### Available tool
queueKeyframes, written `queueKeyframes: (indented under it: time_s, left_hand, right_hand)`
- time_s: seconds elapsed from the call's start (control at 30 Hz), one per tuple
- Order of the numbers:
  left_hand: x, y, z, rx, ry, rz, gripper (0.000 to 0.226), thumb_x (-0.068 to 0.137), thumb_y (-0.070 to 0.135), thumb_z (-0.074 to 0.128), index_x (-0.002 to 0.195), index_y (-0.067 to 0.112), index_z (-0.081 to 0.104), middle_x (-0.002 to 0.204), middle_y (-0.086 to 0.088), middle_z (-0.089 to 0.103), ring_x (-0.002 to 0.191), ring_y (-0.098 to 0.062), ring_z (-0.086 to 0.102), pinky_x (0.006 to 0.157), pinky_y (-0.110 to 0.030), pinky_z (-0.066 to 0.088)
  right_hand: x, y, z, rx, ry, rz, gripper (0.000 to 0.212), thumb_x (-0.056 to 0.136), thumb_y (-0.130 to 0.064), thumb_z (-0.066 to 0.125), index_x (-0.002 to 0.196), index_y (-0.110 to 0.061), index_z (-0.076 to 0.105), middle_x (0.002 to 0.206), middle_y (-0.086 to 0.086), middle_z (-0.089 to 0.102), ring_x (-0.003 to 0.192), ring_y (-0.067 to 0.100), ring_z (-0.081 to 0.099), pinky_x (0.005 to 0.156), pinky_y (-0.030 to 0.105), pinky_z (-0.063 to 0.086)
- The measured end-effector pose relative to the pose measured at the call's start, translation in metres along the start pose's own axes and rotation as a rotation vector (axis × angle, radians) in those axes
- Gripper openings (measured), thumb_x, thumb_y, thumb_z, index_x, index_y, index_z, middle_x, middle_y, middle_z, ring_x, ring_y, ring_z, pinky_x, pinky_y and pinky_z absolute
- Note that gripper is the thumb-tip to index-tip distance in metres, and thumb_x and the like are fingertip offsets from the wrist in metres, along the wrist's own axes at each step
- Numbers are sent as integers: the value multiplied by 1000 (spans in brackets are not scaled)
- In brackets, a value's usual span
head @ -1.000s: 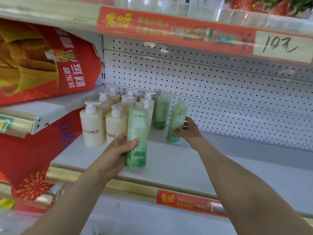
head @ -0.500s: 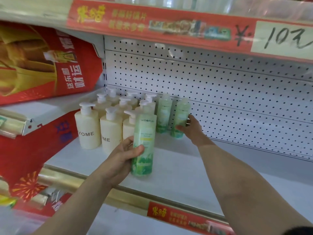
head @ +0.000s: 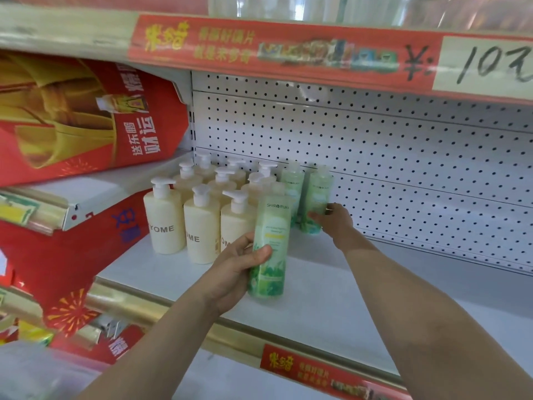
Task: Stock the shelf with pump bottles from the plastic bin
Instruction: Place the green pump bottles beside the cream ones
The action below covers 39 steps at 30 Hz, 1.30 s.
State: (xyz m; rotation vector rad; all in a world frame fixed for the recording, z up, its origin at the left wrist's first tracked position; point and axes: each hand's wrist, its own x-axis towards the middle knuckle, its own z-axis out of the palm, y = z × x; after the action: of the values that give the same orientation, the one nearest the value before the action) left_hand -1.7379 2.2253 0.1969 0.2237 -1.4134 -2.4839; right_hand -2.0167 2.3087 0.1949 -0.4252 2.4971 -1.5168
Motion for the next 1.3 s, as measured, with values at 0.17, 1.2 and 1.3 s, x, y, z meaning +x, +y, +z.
queueKeyframes:
  time_s: [0.17, 1.2, 1.3]
  left_hand:
    - [10, 1, 21, 11, -1, 1, 53, 79, 18, 70, 129, 3, 58, 114, -13, 69, 102, -24, 68, 81, -35, 57]
    - [58, 59, -13, 1149, 470, 516, 35, 76, 19, 83, 108, 21, 69, 116, 2, 59, 100, -15, 57, 77, -10, 36]
    - [56, 62, -13, 1140, 467, 480, 33, 78, 18, 81, 108, 23, 67, 110, 5, 55, 87, -7, 53, 68, -2, 35]
  right_hand:
    - [-40, -27, -24, 389, -63, -8, 46, 87, -38, 74, 125, -13, 63, 122, 11, 67, 99, 20, 66, 90, 40, 57]
    - [-60, -77, -27, 402, -325, -182, 51, 76, -1, 82, 120, -10, 57, 107, 4, 69, 102, 21, 70, 80, 29, 56]
    - [-53, -67, -13, 323, -317, -178, 59, 71, -10, 88, 120, -13, 55, 110, 2, 68, 106, 21, 67, 94, 38, 55]
